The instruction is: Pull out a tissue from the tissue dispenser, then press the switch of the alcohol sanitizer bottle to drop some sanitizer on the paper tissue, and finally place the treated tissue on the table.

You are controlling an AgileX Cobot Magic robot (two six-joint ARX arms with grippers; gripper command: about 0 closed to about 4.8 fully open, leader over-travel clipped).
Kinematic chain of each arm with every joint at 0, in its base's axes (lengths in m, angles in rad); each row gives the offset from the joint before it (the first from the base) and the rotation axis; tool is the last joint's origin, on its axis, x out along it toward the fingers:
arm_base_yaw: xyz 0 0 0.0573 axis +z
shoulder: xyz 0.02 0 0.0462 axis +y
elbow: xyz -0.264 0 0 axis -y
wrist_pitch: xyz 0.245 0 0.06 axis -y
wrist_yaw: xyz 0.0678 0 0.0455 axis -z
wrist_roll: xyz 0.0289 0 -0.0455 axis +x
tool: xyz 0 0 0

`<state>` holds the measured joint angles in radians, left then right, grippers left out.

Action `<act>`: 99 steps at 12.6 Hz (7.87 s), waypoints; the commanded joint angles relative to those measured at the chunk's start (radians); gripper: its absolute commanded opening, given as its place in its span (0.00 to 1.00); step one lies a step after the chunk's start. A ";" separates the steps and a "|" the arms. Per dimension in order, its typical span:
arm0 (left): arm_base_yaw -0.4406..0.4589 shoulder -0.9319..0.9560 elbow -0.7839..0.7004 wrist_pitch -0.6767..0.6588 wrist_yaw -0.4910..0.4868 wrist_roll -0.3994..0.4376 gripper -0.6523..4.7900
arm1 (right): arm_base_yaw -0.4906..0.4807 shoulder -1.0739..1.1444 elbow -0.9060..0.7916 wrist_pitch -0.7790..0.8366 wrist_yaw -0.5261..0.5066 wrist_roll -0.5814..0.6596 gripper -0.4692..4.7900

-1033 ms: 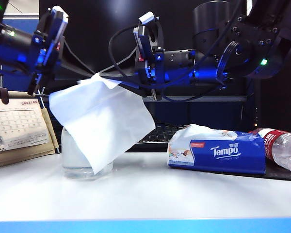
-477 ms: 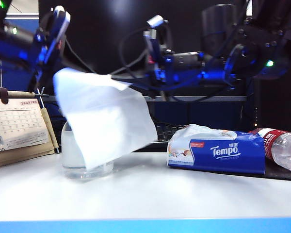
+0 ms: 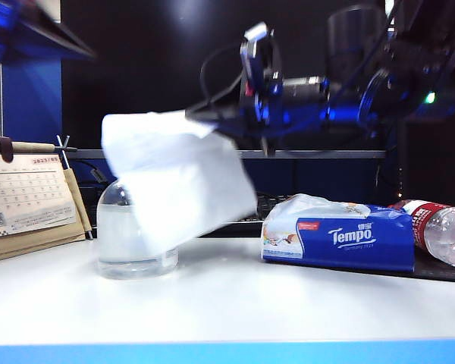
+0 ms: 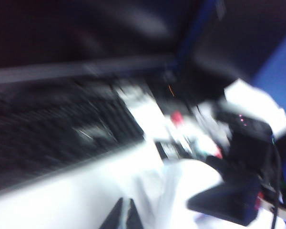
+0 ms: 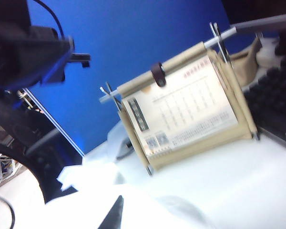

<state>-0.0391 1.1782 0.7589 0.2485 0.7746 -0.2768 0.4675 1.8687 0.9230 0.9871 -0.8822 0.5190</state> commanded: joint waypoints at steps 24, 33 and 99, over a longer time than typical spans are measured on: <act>0.293 -1.173 -0.518 -0.251 0.160 -0.231 0.11 | -0.296 -1.093 -0.418 -0.790 0.072 -0.336 0.08; 0.177 -1.174 -0.748 -0.393 0.048 -0.066 0.11 | -0.113 -0.664 -0.489 -0.659 0.122 -0.400 0.08; -0.036 -1.174 -0.749 -0.210 -0.725 0.171 0.17 | -0.319 -1.866 -0.916 -0.954 0.984 -0.359 0.08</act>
<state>-0.0628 0.0048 0.0086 0.0254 0.0429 -0.1055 0.1310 0.0040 0.0086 0.0238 0.0937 0.1600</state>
